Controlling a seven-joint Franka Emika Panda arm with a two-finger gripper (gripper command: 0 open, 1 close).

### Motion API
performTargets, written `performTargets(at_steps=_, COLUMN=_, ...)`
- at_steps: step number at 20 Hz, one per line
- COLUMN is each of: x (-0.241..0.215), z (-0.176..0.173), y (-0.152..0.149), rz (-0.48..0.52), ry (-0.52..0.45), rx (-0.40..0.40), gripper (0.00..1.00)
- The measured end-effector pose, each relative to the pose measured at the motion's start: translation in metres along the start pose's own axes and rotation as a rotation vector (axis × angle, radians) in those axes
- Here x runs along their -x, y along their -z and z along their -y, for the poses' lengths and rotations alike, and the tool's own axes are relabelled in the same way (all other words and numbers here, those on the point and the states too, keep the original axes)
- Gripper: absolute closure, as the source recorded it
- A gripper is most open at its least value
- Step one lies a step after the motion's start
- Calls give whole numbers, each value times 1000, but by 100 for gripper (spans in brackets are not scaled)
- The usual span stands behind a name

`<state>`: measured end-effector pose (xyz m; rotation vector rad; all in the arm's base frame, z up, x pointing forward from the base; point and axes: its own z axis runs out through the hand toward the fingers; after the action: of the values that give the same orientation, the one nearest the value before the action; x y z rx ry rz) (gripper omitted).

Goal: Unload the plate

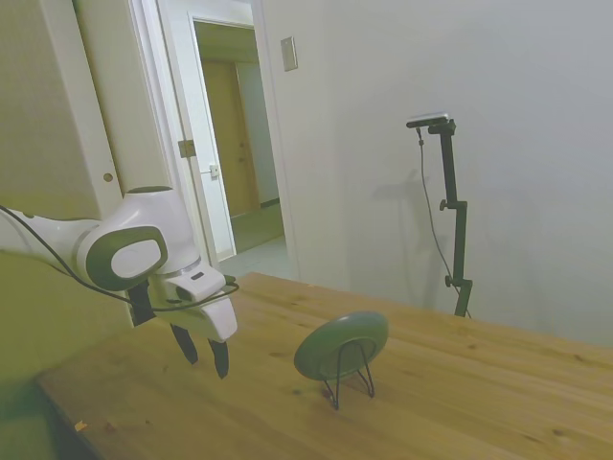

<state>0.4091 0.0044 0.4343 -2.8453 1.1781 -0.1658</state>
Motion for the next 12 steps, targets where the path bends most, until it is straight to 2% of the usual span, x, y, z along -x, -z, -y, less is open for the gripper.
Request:
performTargets(at_steps=6, x=-14, z=-6, y=-4, rz=22, ry=-40, rx=-7, gripper=0)
performTargets(at_steps=12, x=-51, z=18, y=27, rz=-25, ry=-95, rx=-57, gripper=0)
